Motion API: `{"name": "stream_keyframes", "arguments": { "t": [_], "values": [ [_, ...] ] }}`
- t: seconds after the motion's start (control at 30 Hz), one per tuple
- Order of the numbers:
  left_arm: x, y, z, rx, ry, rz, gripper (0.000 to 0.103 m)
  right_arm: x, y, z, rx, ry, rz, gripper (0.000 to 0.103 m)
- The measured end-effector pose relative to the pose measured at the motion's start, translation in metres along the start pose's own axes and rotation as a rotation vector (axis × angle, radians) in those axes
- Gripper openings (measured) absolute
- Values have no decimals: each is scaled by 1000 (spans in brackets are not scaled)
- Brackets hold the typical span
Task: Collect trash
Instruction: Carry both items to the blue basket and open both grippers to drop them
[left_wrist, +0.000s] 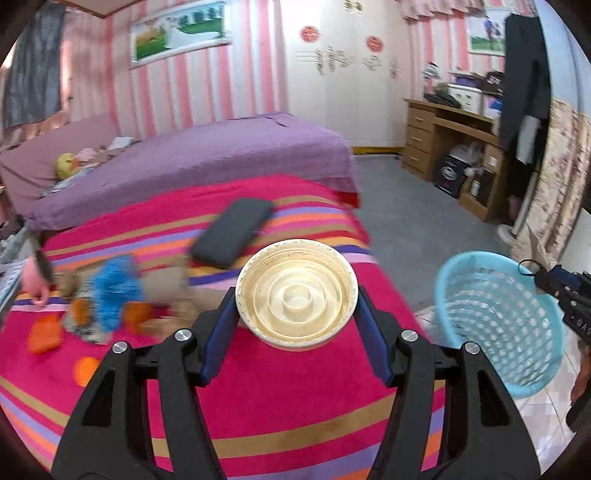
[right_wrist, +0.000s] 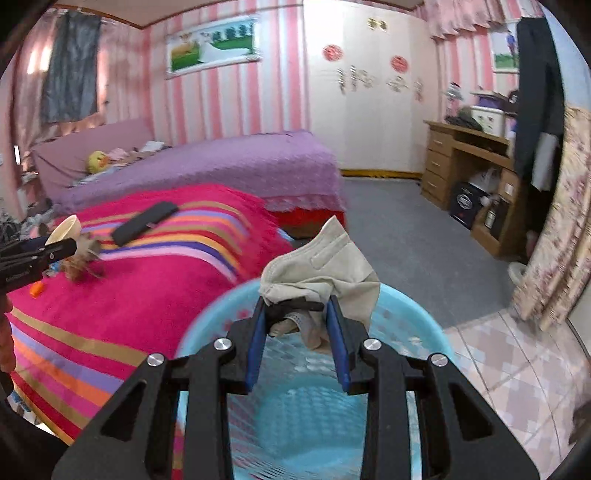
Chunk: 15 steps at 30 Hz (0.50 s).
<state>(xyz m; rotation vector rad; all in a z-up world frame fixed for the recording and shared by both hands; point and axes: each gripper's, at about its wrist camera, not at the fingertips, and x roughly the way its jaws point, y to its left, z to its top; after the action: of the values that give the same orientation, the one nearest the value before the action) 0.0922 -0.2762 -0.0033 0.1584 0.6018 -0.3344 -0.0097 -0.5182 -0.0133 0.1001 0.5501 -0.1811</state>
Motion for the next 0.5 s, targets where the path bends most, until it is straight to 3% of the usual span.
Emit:
{"name": "stream_keyframes", "arguments": {
  "t": [0.27,0.5],
  "values": [
    [29,-98,-1,108,25,-92,60,-2,-54,-17,75,19,-70,32],
    [56,-148,-4,161,68,-144,60,-1,-61,-21,99,19,-85,32]
  ]
}}
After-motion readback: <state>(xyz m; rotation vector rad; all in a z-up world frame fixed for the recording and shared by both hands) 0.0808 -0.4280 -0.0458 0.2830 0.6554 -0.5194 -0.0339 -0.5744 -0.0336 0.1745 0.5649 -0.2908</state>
